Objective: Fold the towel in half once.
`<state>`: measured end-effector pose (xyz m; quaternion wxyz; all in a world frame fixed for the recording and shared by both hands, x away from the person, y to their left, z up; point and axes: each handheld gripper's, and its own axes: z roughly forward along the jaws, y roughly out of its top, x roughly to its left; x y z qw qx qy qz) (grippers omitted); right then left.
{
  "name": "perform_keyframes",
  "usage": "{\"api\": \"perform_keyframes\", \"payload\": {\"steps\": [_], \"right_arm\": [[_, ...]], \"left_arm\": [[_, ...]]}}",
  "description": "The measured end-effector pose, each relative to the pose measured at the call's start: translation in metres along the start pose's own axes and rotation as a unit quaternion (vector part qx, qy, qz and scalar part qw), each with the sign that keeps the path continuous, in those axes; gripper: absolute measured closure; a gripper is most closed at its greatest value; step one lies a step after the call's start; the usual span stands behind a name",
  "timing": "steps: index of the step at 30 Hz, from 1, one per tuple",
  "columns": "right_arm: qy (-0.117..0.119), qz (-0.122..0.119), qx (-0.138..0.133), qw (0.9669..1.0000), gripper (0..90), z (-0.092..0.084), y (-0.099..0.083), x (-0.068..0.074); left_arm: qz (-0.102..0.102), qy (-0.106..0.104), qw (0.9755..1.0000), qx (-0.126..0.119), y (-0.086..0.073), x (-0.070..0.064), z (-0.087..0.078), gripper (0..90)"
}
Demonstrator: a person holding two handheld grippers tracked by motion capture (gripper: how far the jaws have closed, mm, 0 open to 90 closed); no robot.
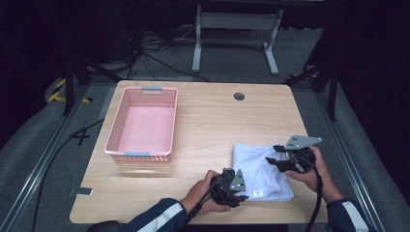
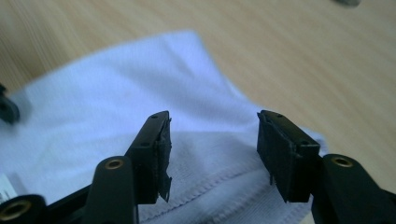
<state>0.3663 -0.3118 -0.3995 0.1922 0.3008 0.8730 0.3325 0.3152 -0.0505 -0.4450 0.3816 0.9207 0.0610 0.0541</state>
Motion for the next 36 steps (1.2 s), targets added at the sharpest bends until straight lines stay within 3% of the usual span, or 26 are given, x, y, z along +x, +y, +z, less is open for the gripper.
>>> {"api": "perform_keyframes", "payload": {"steps": [1, 2, 6, 7, 11, 13, 15, 16, 18, 19, 20, 23, 25, 27, 32, 36], "right_arm": [[0.000, 0.000, 0.000, 1.0000, 44.4, 0.000, 0.000, 0.000], [-0.015, -0.015, 0.026, 0.9994, 42.6, 0.008, -0.008, 0.001], [-0.023, -0.014, 0.054, 0.9982, 38.4, 0.013, -0.025, -0.004], [-0.024, -0.001, 0.057, 0.9981, 38.1, 0.012, -0.032, -0.006], [-0.020, 0.025, 0.038, 0.9988, 32.9, 0.007, -0.048, -0.015], [-0.014, 0.027, 0.025, 0.9992, 32.5, 0.007, -0.052, -0.017], [-0.011, 0.030, 0.018, 0.9993, 32.0, 0.007, -0.051, -0.018], [-0.010, 0.034, 0.014, 0.9993, 31.9, 0.007, -0.050, -0.019], [-0.005, 0.055, -0.021, 0.9983, 32.7, 0.001, -0.047, -0.022], [-0.005, 0.055, -0.021, 0.9983, 32.7, 0.001, -0.047, -0.022], [-0.020, 0.067, -0.047, 0.9964, 28.1, -0.003, -0.040, -0.025], [-0.016, 0.078, -0.052, 0.9955, 28.6, 0.000, -0.036, -0.030], [-0.017, 0.089, -0.046, 0.9948, 27.2, 0.009, -0.034, -0.036], [-0.013, 0.104, -0.031, 0.9940, 23.8, 0.022, -0.036, -0.046], [0.002, 0.131, -0.006, 0.9914, 15.1, 0.037, -0.044, -0.057], [0.029, 0.147, 0.007, 0.9887, 12.9, 0.046, -0.049, -0.064]], "left_arm": [[0.005, 0.001, 1.0000, 0.002, -0.001, 0.001, 0.001, 56.4], [0.005, -0.001, 1.0000, 0.003, -0.002, 0.000, 0.002, 55.9], [0.006, -0.002, 0.9999, 0.009, -0.005, 0.001, 0.007, 54.0], [0.009, 0.000, 0.9999, 0.008, -0.006, 0.000, 0.008, 53.3], [0.006, -0.001, 1.0000, -0.001, -0.008, -0.001, 0.008, 50.6], [0.002, -0.004, 1.0000, 0.001, -0.007, -0.002, 0.004, 44.2], [0.001, 0.014, 0.9999, -0.006, -0.006, -0.001, -0.004, 34.6], [-0.016, 0.025, 0.9994, -0.017, -0.007, 0.003, -0.011, 30.4], [-0.051, 0.035, 0.9979, -0.020, -0.012, 0.012, -0.018, 23.4], [-0.051, 0.035, 0.9979, -0.020, -0.012, 0.012, -0.018, 21.5], [-0.072, 0.039, 0.9964, -0.020, -0.017, 0.014, -0.017, 21.2], [-0.071, 0.030, 0.9970, -0.009, -0.019, 0.013, -0.012, 19.1], [-0.057, 0.040, 0.9976, 0.004, -0.019, 0.011, -0.003, 16.7], [-0.073, 0.033, 0.9968, 0.008, -0.021, 0.012, 0.008, 15.9], [-0.066, 0.033, 0.9972, 0.013, -0.023, 0.013, 0.018, 12.6], [-0.068, 0.035, 0.9969, 0.016, -0.023, 0.013, 0.018, 11.9]]}}
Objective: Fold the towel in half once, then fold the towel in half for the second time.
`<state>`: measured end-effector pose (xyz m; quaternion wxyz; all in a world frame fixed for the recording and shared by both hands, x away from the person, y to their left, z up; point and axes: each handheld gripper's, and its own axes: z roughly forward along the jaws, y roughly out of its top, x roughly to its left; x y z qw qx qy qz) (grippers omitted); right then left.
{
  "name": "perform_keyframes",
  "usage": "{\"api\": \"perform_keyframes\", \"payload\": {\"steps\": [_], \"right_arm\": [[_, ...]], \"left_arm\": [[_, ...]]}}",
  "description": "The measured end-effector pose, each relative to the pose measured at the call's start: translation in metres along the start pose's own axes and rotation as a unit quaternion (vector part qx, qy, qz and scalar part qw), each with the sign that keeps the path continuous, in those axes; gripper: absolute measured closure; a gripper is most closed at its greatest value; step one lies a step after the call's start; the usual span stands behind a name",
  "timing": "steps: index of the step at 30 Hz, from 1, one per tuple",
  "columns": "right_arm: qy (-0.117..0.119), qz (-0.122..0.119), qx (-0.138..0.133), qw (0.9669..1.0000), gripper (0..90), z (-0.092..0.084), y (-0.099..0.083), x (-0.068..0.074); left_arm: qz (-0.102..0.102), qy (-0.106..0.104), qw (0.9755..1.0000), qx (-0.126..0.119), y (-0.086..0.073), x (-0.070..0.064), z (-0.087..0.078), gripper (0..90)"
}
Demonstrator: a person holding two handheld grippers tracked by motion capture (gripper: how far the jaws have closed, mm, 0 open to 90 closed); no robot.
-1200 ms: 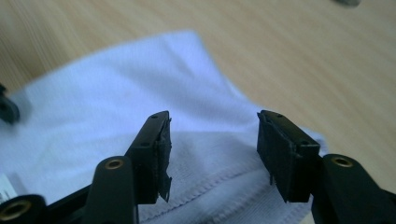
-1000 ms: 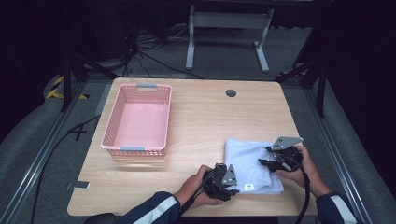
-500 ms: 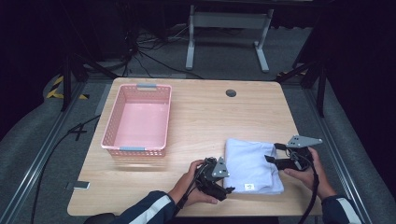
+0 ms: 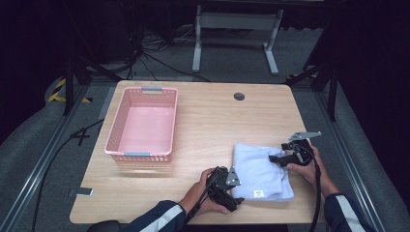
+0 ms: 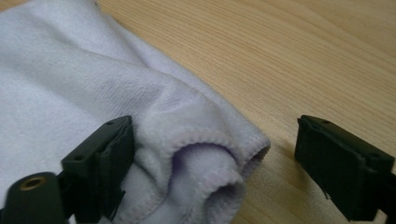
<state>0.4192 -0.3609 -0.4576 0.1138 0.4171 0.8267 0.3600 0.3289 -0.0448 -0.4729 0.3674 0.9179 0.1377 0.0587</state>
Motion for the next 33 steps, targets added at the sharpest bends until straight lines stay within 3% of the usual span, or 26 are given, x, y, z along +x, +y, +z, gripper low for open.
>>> {"api": "perform_keyframes", "payload": {"steps": [3, 5, 6, 8, 13, 21, 24, 30, 33], "right_arm": [[0.007, -0.009, -0.003, 0.9999, 17.7, -0.001, 0.000, 0.000], [0.035, -0.019, -0.005, 0.9992, 34.8, -0.002, -0.001, 0.002], [0.041, -0.019, -0.006, 0.9990, 36.0, -0.003, -0.001, 0.002], [0.057, -0.015, -0.004, 0.9982, 46.9, -0.003, -0.001, 0.002], [0.079, -0.006, -0.003, 0.9969, 58.3, -0.003, -0.002, 0.002], [0.073, -0.008, 0.004, 0.9973, 64.8, -0.005, -0.001, 0.006], [0.064, -0.016, 0.004, 0.9978, 65.5, -0.005, 0.000, 0.009], [0.066, -0.010, -0.004, 0.9977, 67.7, -0.006, -0.002, 0.010], [0.059, -0.020, -0.007, 0.9980, 69.1, -0.007, -0.002, 0.012]], "left_arm": [[0.001, 0.000, 1.0000, -0.002, 0.000, 0.000, 0.000, 13.6], [0.006, -0.003, 1.0000, 0.000, 0.001, 0.001, -0.001, 17.6], [0.006, -0.007, 1.0000, -0.002, 0.001, 0.002, -0.002, 19.5], [0.010, -0.010, 0.9998, -0.010, 0.001, 0.002, -0.002, 27.3], [0.022, -0.019, 0.9995, -0.010, 0.003, 0.003, -0.003, 46.2], [0.030, -0.020, 0.9993, -0.013, 0.005, 0.006, -0.002, 60.5], [0.026, -0.021, 0.9993, -0.016, 0.006, 0.005, -0.001, 63.0], [0.034, -0.020, 0.9991, -0.012, 0.008, 0.007, -0.001, 68.2], [0.037, -0.021, 0.9990, -0.013, 0.009, 0.008, 0.000, 69.6]]}}
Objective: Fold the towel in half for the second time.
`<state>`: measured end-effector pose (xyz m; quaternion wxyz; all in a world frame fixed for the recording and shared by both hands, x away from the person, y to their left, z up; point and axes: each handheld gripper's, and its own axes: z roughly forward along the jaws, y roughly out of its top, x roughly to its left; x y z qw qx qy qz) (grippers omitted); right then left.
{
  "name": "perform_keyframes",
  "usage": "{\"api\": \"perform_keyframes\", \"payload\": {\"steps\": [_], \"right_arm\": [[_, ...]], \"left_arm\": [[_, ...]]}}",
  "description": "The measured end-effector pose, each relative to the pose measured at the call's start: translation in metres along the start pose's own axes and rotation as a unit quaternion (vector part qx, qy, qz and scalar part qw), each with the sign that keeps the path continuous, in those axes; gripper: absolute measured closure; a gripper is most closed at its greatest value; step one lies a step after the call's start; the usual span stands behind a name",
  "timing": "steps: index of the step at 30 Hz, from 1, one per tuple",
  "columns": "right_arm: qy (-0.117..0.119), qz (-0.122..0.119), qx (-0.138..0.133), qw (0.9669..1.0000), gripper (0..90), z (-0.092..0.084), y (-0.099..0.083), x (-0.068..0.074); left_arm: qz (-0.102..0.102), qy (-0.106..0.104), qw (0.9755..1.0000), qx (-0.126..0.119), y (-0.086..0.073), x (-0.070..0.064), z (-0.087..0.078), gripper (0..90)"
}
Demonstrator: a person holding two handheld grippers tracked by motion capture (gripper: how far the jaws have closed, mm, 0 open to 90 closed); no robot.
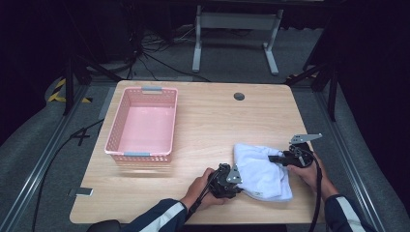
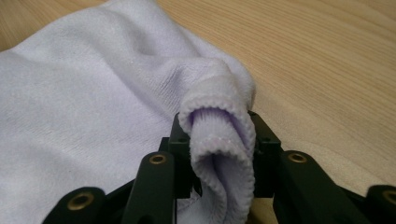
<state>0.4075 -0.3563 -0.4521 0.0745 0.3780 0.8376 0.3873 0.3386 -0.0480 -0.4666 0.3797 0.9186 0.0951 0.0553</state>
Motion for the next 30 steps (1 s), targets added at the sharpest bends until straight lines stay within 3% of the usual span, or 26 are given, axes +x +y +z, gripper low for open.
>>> {"api": "perform_keyframes", "payload": {"steps": [6, 11, 14, 16, 20, 30], "right_arm": [[-0.008, -0.011, -0.005, 0.9999, 70.4, -0.002, 0.001, 0.003], [-0.013, -0.017, -0.006, 0.9997, 70.7, -0.004, 0.004, 0.006], [-0.011, -0.019, -0.008, 0.9997, 70.8, -0.003, 0.006, 0.008], [-0.012, -0.022, -0.007, 0.9997, 70.8, -0.003, 0.008, 0.009], [-0.012, -0.030, -0.011, 0.9994, 70.8, -0.002, 0.013, 0.011], [-0.013, -0.040, -0.018, 0.9990, 70.8, -0.002, 0.026, 0.017]], "left_arm": [[0.007, -0.009, 0.9999, 0.000, 0.000, 0.004, -0.002, 69.8], [-0.003, -0.012, 0.9999, -0.006, 0.000, 0.008, -0.007, 70.0], [-0.008, -0.009, 0.9998, -0.013, 0.000, 0.010, -0.010, 70.1], [-0.006, -0.009, 0.9999, -0.002, 0.001, 0.012, -0.013, 70.2], [-0.010, -0.005, 0.9999, -0.005, 0.001, 0.014, -0.017, 70.3], [-0.003, 0.008, 0.9999, -0.009, 0.002, 0.020, -0.027, 70.4]]}}
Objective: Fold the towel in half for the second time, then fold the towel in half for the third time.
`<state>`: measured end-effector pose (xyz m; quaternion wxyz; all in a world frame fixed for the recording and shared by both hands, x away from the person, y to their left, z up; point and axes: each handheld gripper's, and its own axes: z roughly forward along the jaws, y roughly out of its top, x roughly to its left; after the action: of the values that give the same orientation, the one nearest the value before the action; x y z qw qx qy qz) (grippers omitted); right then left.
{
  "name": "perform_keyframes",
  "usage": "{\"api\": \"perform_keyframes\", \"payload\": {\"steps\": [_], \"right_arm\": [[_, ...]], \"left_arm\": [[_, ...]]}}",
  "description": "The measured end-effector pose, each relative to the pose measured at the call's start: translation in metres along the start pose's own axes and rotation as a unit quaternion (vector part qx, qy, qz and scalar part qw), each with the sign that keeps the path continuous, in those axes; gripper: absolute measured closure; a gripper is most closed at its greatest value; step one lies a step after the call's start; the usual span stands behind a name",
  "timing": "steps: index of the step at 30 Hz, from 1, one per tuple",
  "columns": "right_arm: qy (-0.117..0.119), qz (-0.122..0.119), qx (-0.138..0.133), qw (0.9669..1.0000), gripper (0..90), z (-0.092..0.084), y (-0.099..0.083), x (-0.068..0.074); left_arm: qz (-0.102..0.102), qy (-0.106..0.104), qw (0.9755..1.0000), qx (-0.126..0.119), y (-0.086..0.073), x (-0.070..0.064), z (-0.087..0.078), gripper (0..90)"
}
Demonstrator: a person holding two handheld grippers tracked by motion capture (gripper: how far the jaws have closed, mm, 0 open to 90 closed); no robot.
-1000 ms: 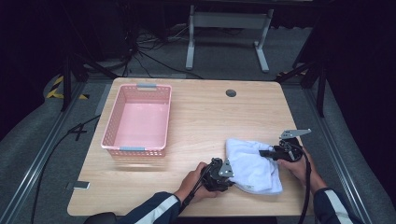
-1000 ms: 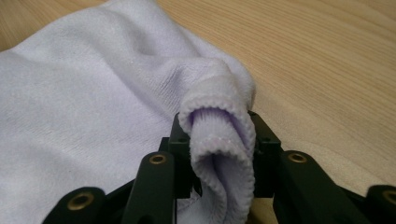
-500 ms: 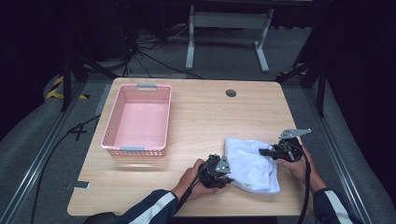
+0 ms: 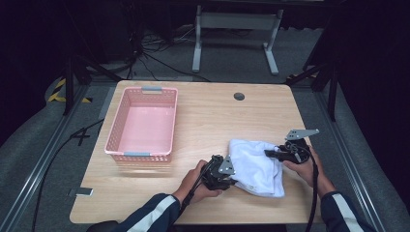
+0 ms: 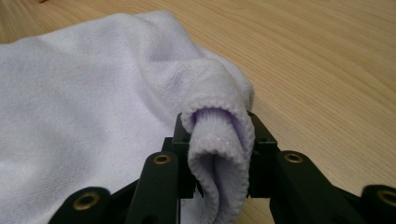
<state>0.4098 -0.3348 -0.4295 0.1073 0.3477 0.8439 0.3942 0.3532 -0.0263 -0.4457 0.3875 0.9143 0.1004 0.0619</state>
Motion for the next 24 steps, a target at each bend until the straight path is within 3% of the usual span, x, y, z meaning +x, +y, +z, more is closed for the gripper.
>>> {"api": "perform_keyframes", "payload": {"steps": [12, 24], "right_arm": [[0.005, -0.025, -0.014, 0.9996, 71.0, 0.001, 0.028, 0.012], [0.022, -0.058, -0.013, 0.9980, 71.0, 0.028, 0.080, 0.031]], "left_arm": [[0.000, 0.024, 0.9997, -0.002, -0.002, 0.005, -0.031, 70.3], [-0.023, 0.064, 0.9976, -0.015, -0.020, 0.019, -0.071, 70.3]]}}
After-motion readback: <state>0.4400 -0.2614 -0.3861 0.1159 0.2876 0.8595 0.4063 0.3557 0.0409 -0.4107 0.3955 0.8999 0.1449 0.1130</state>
